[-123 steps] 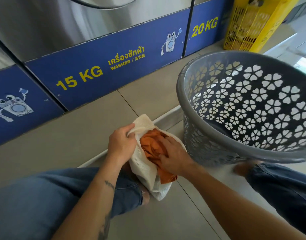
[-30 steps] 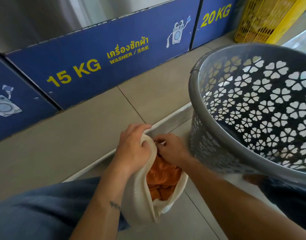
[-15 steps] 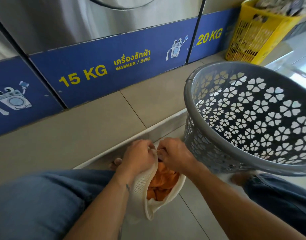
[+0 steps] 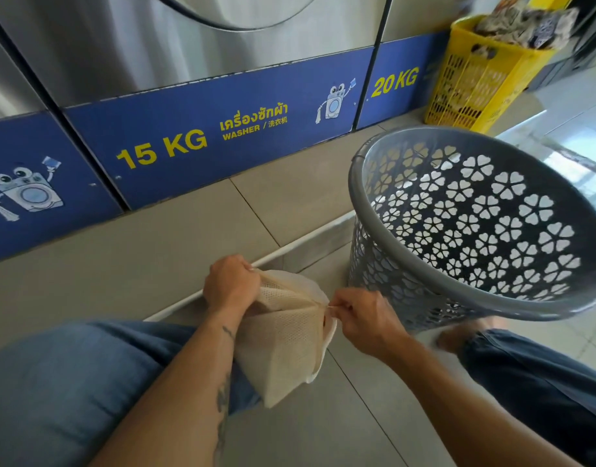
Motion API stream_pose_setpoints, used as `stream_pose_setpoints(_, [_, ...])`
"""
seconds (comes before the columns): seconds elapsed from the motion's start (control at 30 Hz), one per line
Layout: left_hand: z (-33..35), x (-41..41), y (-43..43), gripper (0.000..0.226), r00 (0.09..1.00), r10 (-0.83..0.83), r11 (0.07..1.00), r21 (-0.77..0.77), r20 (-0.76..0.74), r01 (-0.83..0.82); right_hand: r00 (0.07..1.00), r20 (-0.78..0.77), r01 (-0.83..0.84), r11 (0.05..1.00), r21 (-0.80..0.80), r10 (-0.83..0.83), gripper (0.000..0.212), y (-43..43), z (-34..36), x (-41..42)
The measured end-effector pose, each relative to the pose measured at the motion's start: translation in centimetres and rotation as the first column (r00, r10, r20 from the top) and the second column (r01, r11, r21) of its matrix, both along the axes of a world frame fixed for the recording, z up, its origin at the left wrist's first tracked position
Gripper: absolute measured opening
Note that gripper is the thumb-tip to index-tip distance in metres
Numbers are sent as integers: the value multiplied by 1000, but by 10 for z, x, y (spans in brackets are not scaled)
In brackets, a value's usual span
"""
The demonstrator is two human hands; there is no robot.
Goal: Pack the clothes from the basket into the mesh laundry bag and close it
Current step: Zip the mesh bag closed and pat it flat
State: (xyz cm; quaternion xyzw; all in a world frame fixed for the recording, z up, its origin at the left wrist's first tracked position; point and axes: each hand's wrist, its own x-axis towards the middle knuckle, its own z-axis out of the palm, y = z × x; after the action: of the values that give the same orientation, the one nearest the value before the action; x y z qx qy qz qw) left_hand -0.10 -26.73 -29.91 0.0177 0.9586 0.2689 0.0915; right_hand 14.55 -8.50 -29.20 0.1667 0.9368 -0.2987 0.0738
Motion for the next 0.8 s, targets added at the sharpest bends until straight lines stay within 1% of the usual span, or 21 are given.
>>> stream_pose_setpoints(0.07, [1,0,1,17,999,-27,999,-48,-33,25,998,2,63,994,-91,-63,14,-3,1,4])
stream_pose_setpoints(0.1, [3,2,4,16,993,-82,994,-76,-80,76,995,-11,96,988,-120,-98,14,-5,2,4])
stream_pose_setpoints(0.17, [11,12,16,25,948,-267,963,-83,-175,256,985,-33,162,973,-164,-170,24,-7,5,-1])
stream_pose_setpoints(0.2, [16,19,24,32,902,-382,924,-80,-202,374,978,-40,193,964,-183,-203,30,-8,7,-4])
stream_pose_setpoints(0.23, [18,26,32,39,852,-485,874,-74,-198,480,971,-48,220,954,-204,-234,35,-8,8,-6])
stream_pose_setpoints(0.27, [18,35,39,40,809,-561,827,-66,-173,559,965,-52,240,944,-226,-258,34,-9,8,-8])
stream_pose_setpoints(0.3, [15,42,42,36,779,-608,792,-61,-149,607,961,-54,251,936,-246,-271,31,-10,9,-10])
stream_pose_setpoints(0.33, [9,47,42,30,770,-624,780,-56,-130,623,960,-48,253,932,-260,-274,27,-11,9,-11])
stream_pose_setpoints(0.4, [-2,51,34,24,800,-589,806,-14,-114,591,964,-21,249,928,-278,-265,20,-16,9,-10])
stream_pose_setpoints(0.5, [-10,45,25,19,849,-514,855,14,-124,519,967,14,247,927,-282,-253,19,-26,3,-6])
stream_pose_setpoints(0.6, [-8,35,25,22,918,-382,917,79,-110,391,964,42,265,919,-292,-264,17,-34,-4,-1])
stream_pose_setpoints(0.67, [-10,30,23,24,941,-321,941,81,-103,330,965,91,264,904,-337,-248,15,-37,-6,4])
stream_pose_setpoints(0.73, [-13,26,19,25,947,-306,946,79,-102,314,965,121,263,877,-403,-234,16,-40,-5,10])
stream_pose_setpoints(0.8, [-14,27,18,24,947,-309,946,76,-92,316,959,121,282,829,-482,-256,20,-40,0,16])
